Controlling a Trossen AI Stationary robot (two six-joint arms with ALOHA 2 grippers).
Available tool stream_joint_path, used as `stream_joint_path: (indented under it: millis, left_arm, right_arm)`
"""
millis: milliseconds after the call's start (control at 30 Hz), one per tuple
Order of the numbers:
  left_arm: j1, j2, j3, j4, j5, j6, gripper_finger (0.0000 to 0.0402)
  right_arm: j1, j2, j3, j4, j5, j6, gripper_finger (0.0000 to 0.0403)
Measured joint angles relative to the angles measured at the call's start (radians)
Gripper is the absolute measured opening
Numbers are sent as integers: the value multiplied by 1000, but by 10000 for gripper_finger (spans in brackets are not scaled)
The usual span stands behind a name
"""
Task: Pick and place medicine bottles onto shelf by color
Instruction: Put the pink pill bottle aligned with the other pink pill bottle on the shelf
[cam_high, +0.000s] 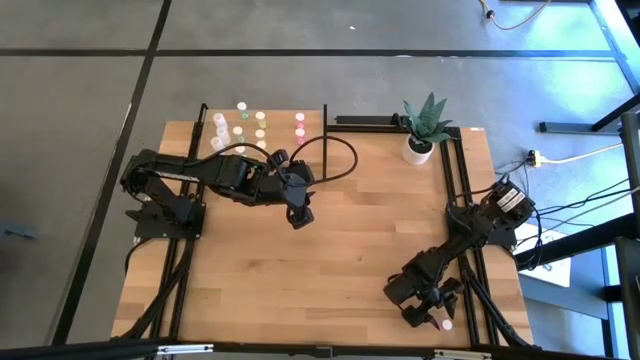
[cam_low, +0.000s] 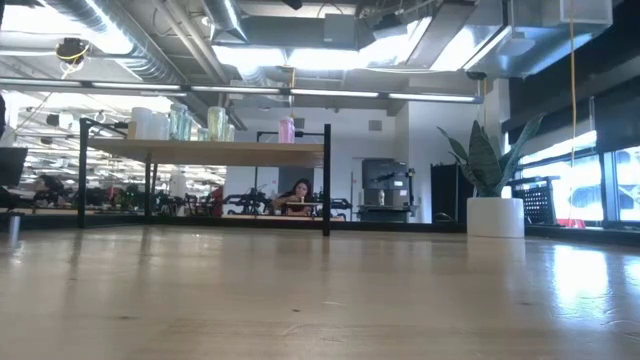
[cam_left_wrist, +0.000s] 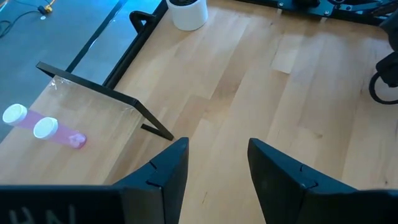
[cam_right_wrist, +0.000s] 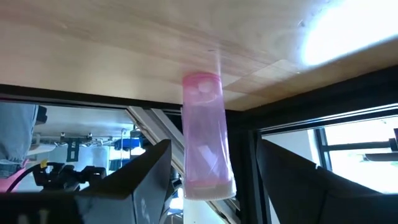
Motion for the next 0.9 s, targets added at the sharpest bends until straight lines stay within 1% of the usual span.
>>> stream_joint_path:
  millis: [367,667,900]
  left_arm:
    - [0,0,0,0,0,0,158]
    - [0,0,0,0,0,0,158]
    - [0,0,0,0,0,0,158]
  right_arm:
    - [0,0,0,31,7,0,237]
    - [0,0,0,31,7,27,207]
    - [10,0,0,31,8,27,205]
